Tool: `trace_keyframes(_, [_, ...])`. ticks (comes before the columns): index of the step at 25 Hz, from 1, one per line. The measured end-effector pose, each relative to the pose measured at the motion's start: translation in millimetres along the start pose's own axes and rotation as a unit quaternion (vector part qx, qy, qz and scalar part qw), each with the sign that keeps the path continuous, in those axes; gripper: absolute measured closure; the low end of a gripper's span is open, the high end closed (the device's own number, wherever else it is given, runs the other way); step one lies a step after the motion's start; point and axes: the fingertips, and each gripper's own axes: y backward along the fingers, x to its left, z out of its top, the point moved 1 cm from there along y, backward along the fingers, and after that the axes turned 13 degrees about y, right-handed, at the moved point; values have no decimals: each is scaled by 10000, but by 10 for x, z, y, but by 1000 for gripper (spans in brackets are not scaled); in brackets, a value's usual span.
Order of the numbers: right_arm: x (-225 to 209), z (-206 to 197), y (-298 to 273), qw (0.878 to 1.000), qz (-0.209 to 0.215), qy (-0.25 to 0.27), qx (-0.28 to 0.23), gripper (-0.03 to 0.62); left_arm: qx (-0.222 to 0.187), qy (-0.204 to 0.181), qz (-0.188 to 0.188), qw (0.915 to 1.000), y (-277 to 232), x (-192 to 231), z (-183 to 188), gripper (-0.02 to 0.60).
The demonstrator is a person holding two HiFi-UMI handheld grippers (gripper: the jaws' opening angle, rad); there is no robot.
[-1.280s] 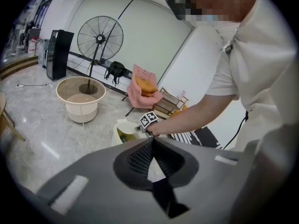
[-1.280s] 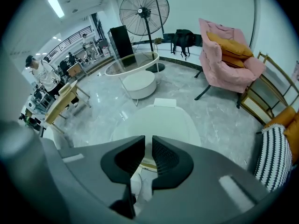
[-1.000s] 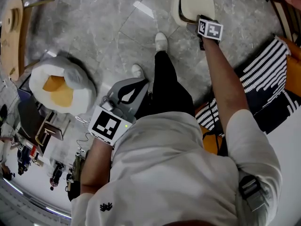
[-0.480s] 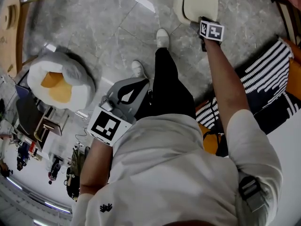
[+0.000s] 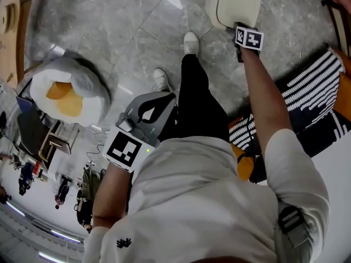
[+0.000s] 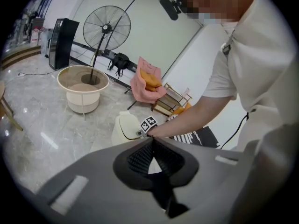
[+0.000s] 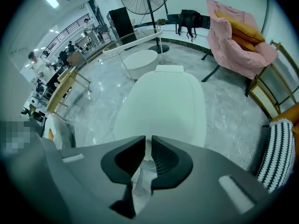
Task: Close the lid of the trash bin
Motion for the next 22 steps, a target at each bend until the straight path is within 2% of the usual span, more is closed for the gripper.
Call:
trace_keyframes(11, [7,-59,-198,9997,67,75,213,568,9,156,-29,9999,-119,165,67,525])
trace_keyframes(22, [0,-104,-256,9994,94,125,307,569,-12,131,-25,9999,-185,200,92,525])
